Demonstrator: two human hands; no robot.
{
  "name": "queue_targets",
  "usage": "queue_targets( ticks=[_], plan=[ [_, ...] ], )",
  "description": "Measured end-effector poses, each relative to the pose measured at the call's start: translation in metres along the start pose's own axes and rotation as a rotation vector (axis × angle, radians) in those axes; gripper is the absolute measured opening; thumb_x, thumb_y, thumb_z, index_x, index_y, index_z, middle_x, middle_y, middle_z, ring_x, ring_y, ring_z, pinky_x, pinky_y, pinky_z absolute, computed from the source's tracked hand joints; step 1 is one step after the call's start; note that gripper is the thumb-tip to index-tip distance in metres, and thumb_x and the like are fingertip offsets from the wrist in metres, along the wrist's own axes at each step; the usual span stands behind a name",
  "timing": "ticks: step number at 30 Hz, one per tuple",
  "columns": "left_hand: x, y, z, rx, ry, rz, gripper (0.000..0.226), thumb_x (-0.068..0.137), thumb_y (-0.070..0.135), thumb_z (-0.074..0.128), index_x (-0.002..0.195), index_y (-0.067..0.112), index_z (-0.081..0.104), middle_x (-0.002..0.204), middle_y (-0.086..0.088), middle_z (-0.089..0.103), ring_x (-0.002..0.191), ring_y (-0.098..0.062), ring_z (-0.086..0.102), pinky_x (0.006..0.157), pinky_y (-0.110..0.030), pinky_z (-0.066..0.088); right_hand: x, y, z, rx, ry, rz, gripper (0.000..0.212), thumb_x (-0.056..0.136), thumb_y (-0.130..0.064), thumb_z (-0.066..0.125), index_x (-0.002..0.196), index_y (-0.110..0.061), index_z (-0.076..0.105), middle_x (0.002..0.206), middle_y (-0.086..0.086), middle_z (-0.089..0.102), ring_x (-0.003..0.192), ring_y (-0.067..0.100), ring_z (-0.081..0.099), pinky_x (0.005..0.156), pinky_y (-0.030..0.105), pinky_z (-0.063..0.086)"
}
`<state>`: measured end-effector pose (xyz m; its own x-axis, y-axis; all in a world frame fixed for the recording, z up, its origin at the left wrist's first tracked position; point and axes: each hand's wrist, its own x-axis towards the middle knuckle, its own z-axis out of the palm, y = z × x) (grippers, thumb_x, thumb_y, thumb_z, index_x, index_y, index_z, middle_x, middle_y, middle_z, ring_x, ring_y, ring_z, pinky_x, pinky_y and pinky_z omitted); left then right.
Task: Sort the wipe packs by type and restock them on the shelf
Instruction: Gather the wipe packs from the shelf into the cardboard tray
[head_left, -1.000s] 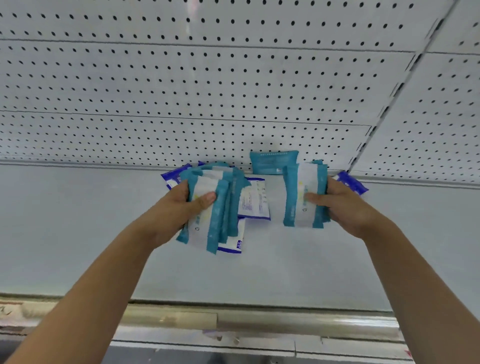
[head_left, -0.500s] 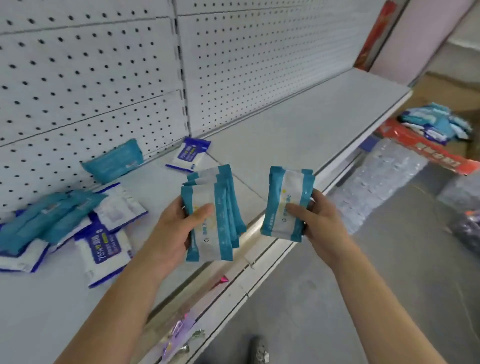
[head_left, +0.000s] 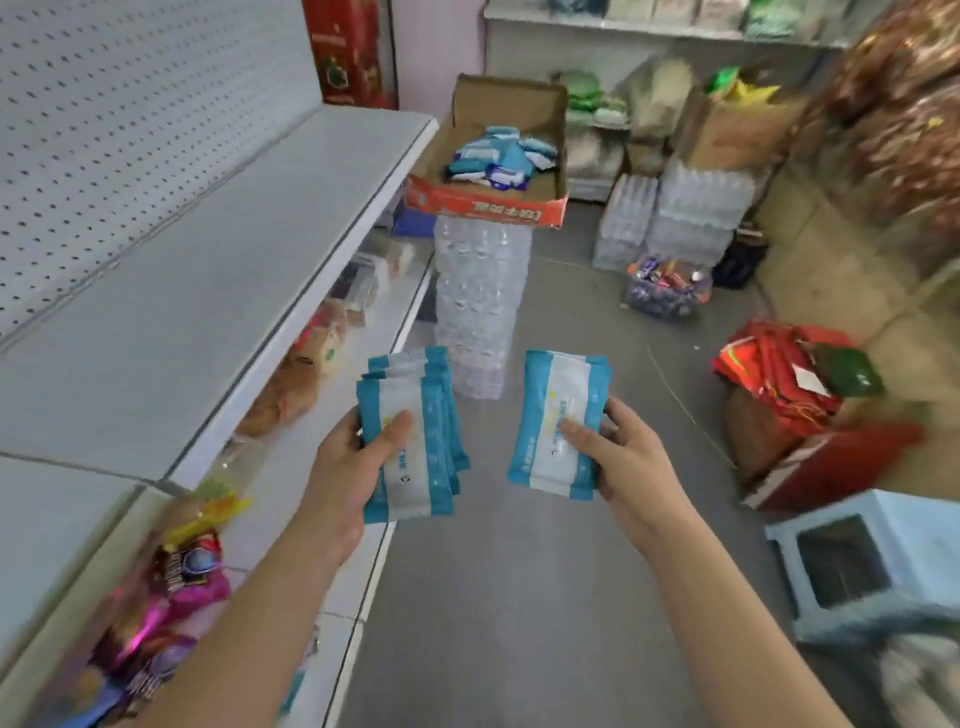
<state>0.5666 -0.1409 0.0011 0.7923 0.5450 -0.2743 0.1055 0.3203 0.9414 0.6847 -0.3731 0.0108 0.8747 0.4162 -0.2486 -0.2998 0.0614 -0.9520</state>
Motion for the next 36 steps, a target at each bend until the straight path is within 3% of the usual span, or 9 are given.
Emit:
queue_targets(
  ticks=[2, 6, 9, 14, 24, 30, 36],
  plan=[
    [0.012, -0.006, 0.041, 0.026, -0.051, -0.013, 0.038, 0.080, 0.028, 0.073, 0.116, 0.016, 0.067, 0.109, -0.009, 0.075, 0.097, -0.030, 0.073, 0.081, -0.045, 0.059, 0.008, -0.007, -0.032, 0.020, 0.039, -0.006, 0.030, 0.092, -0.004, 0.066, 0.121, -0.013, 0.063, 0.110, 0.012, 0.074, 0.100, 0.033, 0.072, 0.087, 0.047, 0.059],
    [0.038, -0.010, 0.103, 0.068, -0.112, -0.017, 0.025, 0.087, 0.024, 0.069, 0.111, 0.017, 0.068, 0.105, -0.006, 0.077, 0.093, -0.026, 0.074, 0.070, -0.037, 0.060, 0.033, -0.017, -0.087, 0.018, 0.118, -0.019, 0.027, 0.090, -0.006, 0.069, 0.116, -0.015, 0.066, 0.109, 0.009, 0.075, 0.099, 0.031, 0.072, 0.086, 0.045, 0.059],
    [0.064, -0.008, 0.133, 0.094, -0.147, -0.023, 0.033, 0.080, 0.031, 0.071, 0.110, 0.018, 0.068, 0.104, -0.004, 0.077, 0.093, -0.024, 0.075, 0.071, -0.037, 0.060, 0.055, -0.022, -0.117, 0.017, 0.169, -0.019, 0.028, 0.090, -0.009, 0.070, 0.115, -0.019, 0.068, 0.109, 0.006, 0.075, 0.098, 0.027, 0.073, 0.076, 0.035, 0.061],
    [0.131, 0.006, 0.175, 0.124, -0.215, -0.037, 0.043, 0.077, 0.037, 0.071, 0.115, 0.017, 0.067, 0.106, -0.002, 0.077, 0.094, -0.022, 0.074, 0.080, -0.042, 0.058, 0.119, -0.033, -0.135, 0.026, 0.222, -0.003, 0.031, 0.089, -0.007, 0.071, 0.118, -0.016, 0.065, 0.110, 0.004, 0.075, 0.101, 0.026, 0.073, 0.091, 0.049, 0.057],
    [0.285, 0.030, 0.273, 0.075, -0.280, -0.072, 0.039, 0.077, 0.036, 0.072, 0.113, 0.022, 0.068, 0.108, -0.002, 0.076, 0.099, -0.024, 0.073, 0.087, -0.046, 0.057, 0.255, -0.083, -0.183, 0.038, 0.328, -0.012, 0.040, 0.085, -0.010, 0.075, 0.122, -0.016, 0.062, 0.110, 0.003, 0.075, 0.100, 0.024, 0.073, 0.089, 0.047, 0.058],
    [0.373, 0.024, 0.355, 0.090, -0.269, -0.067, 0.034, 0.081, 0.033, 0.072, 0.113, 0.020, 0.068, 0.108, -0.002, 0.076, 0.100, -0.026, 0.073, 0.090, -0.050, 0.057, 0.352, -0.109, -0.240, 0.049, 0.350, -0.033, 0.038, 0.084, -0.006, 0.075, 0.119, -0.016, 0.063, 0.108, 0.004, 0.076, 0.099, 0.026, 0.073, 0.086, 0.045, 0.059],
    [0.461, 0.042, 0.436, 0.098, -0.175, -0.063, 0.025, 0.090, 0.027, 0.069, 0.114, 0.021, 0.067, 0.108, -0.001, 0.077, 0.098, -0.024, 0.074, 0.091, -0.050, 0.056, 0.470, -0.159, -0.298, 0.042, 0.253, -0.030, 0.037, 0.085, -0.012, 0.075, 0.120, -0.018, 0.064, 0.109, 0.003, 0.076, 0.098, 0.026, 0.074, 0.088, 0.046, 0.058]
  ],
)
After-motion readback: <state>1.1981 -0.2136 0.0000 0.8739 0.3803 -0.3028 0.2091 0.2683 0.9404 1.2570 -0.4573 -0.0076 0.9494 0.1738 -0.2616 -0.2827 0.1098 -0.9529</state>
